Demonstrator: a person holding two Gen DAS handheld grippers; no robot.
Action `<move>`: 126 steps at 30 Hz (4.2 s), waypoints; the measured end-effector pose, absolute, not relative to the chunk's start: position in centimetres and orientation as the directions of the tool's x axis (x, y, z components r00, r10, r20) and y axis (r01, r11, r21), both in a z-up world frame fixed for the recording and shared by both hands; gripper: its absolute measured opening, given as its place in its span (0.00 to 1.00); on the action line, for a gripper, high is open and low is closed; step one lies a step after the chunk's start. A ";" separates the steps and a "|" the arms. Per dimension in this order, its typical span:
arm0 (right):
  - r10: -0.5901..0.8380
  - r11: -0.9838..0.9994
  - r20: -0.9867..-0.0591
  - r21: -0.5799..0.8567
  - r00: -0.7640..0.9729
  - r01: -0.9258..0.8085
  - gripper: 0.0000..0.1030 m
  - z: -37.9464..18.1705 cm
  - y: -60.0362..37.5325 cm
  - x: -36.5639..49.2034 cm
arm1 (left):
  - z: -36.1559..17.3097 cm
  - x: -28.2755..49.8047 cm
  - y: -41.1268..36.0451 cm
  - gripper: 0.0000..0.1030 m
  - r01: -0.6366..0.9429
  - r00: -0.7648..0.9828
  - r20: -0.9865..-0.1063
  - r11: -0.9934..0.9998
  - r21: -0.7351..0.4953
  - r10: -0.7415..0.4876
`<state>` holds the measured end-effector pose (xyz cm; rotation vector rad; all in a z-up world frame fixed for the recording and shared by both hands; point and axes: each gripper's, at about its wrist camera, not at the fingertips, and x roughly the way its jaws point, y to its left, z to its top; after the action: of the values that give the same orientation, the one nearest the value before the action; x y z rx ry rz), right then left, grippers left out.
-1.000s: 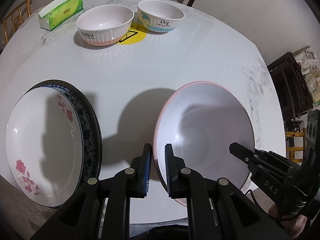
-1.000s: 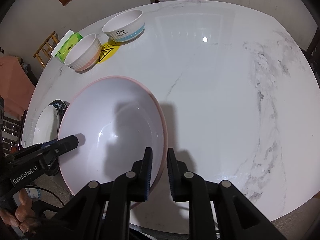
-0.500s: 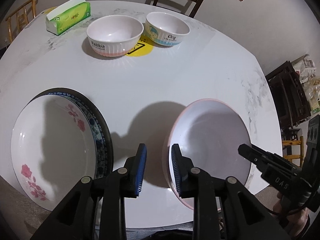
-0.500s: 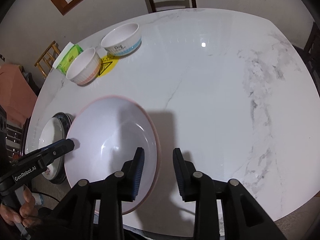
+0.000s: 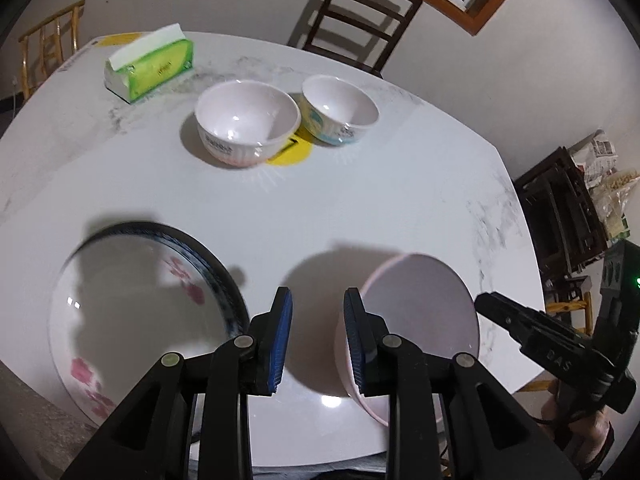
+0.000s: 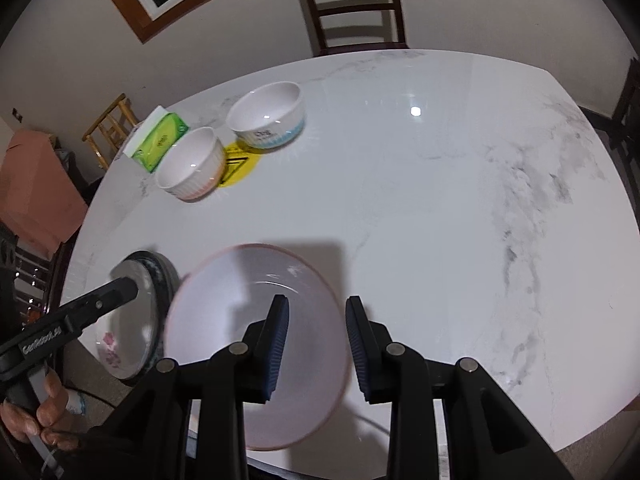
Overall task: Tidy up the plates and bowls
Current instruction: 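Carry the pink bowl with both grippers beside the plate stack and lower it, then open both grippers to release the pink bowl on the table, then clamp both grippers on the rim of the white Rabbit bowl, then lift the white Rabbit bowl with both grippers and carry it over the pink bowl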
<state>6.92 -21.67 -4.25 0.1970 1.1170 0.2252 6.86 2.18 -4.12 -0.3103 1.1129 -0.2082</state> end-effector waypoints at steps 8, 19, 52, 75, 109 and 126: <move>0.357 0.934 -0.850 0.324 0.387 -0.150 0.29 -3.4 -18.3 8.4 | -4.0 8.6 5.7 0.23 -0.054 0.450 -0.857 0.950 -0.307 -0.251; 0.403 0.913 -0.837 0.340 0.371 -0.225 0.29 -3.0 -14.3 13.5 | -3.8 12.5 10.8 0.33 -0.155 0.509 -0.847 0.951 -0.268 -0.156; 0.365 0.902 -0.901 0.280 0.235 -0.329 0.29 -8.3 -6.4 28.4 | -9.4 24.8 12.0 0.32 -0.211 0.429 -0.894 0.947 -0.241 -0.132; 0.320 0.912 -0.917 0.230 0.238 -0.339 0.14 -9.5 -5.6 28.2 | -11.3 25.3 9.4 0.11 -0.150 0.370 -0.917 0.965 -0.217 -0.149; 0.281 0.949 -0.884 0.198 0.374 -0.244 0.14 -0.4 -17.5 17.7 | -2.7 16.2 -2.0 0.13 0.047 0.420 -0.878 0.971 -0.233 -0.231; 0.285 0.952 -0.894 0.220 0.347 -0.215 0.14 -0.5 -19.7 7.5 | -1.8 7.1 -4.0 0.13 0.102 0.389 -0.883 0.965 -0.243 -0.263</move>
<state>7.48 -19.72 -0.48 0.0677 1.1730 0.3245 7.13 -3.98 -1.78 -0.1580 1.1492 -0.2328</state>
